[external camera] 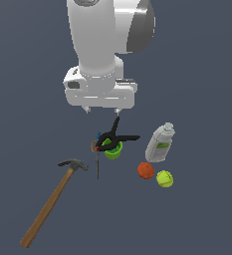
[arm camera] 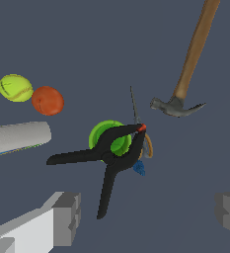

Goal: Pick up a designated object from a clutter of objects.

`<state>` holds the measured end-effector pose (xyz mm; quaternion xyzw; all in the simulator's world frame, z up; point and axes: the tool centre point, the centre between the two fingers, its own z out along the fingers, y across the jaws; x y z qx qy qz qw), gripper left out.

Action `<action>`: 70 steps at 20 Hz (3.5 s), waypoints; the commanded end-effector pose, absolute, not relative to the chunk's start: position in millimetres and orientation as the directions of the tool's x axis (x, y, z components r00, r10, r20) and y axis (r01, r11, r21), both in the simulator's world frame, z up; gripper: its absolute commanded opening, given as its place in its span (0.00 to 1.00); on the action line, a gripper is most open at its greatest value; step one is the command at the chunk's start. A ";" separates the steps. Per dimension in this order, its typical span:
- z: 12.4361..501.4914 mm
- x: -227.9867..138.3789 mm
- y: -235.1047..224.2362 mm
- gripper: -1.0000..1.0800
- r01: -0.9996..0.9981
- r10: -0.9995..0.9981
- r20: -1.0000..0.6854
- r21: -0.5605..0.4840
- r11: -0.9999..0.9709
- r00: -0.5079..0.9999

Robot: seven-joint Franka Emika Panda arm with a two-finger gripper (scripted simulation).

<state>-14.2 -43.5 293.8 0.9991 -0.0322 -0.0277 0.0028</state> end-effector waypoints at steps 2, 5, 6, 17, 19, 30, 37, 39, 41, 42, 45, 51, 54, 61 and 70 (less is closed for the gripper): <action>293.8 -14.2 -43.1 0.96 -0.063 -0.063 -0.055 0.008 -0.998 0.996; 292.9 -13.9 -38.3 0.96 -0.044 -0.044 -0.059 0.010 -0.999 0.997; 292.4 -13.7 -35.5 0.96 -0.032 -0.033 -0.061 0.011 -0.999 0.998; 288.3 -12.3 -25.7 0.96 0.006 0.005 -0.067 0.015 -1.000 0.998; 284.2 -10.5 -26.8 0.96 0.000 -0.001 -0.066 0.014 -1.000 0.998; 224.6 10.5 -44.2 0.96 -0.085 -0.085 -0.048 0.004 -0.996 0.995; 154.1 23.8 -66.7 0.96 -0.186 -0.186 -0.027 -0.002 -0.983 0.982; 134.9 25.4 -73.2 0.96 -0.213 -0.213 -0.022 -0.003 -0.977 0.977; 118.0 26.0 -79.0 0.96 -0.237 -0.237 -0.017 -0.003 -0.971 0.971; 110.3 26.0 -81.6 0.96 -0.248 -0.248 -0.015 -0.003 -0.969 0.969; 90.9 25.6 -88.4 0.96 -0.276 -0.276 -0.009 -0.002 -0.961 0.961; 67.3 23.7 -96.9 0.96 -0.309 -0.309 -0.001 0.000 -0.951 0.951; 63.0 23.3 -98.3 0.96 -0.315 -0.315 0.000 0.000 -0.949 0.949; 73.1 35.1 -100.0 0.96 -0.315 -0.315 0.034 -0.007 -0.949 0.949; 24.1 24.5 -98.6 0.96 -0.315 -0.315 0.006 -0.001 -0.949 0.949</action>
